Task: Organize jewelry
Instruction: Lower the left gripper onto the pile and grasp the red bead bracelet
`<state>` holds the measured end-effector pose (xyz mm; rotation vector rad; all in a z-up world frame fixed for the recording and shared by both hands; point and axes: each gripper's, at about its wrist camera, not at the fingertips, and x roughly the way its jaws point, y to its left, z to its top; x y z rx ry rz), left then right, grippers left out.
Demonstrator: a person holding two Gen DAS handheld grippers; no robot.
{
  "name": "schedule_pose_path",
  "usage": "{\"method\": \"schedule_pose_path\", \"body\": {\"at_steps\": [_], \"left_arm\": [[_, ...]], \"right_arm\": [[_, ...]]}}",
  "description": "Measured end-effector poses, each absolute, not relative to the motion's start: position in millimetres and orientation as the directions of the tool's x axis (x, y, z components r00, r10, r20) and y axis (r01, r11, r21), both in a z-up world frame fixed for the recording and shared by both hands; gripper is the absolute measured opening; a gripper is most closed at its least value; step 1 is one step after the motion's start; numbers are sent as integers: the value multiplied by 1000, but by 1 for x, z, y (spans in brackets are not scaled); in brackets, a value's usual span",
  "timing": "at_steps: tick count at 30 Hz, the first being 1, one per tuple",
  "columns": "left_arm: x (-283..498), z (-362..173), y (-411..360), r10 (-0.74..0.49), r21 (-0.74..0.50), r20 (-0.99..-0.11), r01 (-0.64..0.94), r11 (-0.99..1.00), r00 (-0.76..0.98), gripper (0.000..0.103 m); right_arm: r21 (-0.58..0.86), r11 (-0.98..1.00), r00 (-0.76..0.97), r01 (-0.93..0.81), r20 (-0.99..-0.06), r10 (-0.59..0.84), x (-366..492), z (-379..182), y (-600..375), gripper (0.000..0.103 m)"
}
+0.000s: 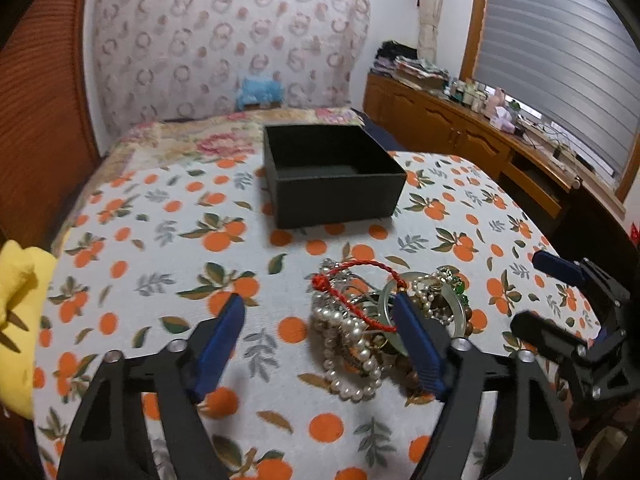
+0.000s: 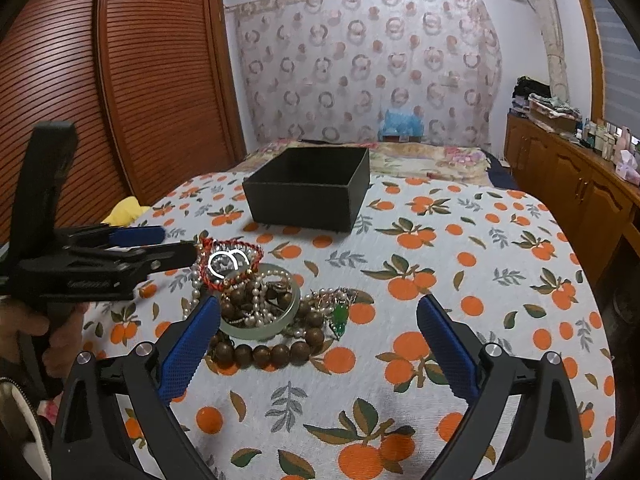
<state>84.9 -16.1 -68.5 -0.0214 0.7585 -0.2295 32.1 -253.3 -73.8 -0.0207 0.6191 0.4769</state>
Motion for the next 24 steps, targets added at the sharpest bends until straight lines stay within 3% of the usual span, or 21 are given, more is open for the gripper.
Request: {"method": "schedule_pose_path", "body": {"at_steps": [6, 8, 12, 14, 19, 24], "left_arm": [[107, -79, -14, -248, -151, -709, 201, 968, 660, 51], [112, -81, -13, -254, -165, -721, 196, 967, 645, 39], [116, -82, -12, -275, -191, -724, 199, 961, 632, 33], [116, -81, -11, -287, -210, -721, 196, 958, 630, 22], [111, -78, -12, -280, -200, -707, 196, 960, 650, 9], [104, -70, -12, -283, -190, -674, 210, 959, 682, 5]], "right_arm": [[125, 884, 686, -451, -585, 433, 36, -81, -250, 99], [126, 882, 682, -453, -588, 435, 36, -82, -249, 99], [131, 882, 683, -452, -586, 436, 36, -82, -250, 99], [133, 882, 683, -451, -584, 438, 36, -83, -251, 99], [132, 883, 686, -451, -582, 437, 35, -84, -252, 99], [132, 879, 680, -457, -586, 441, 33, -85, -251, 99]]}}
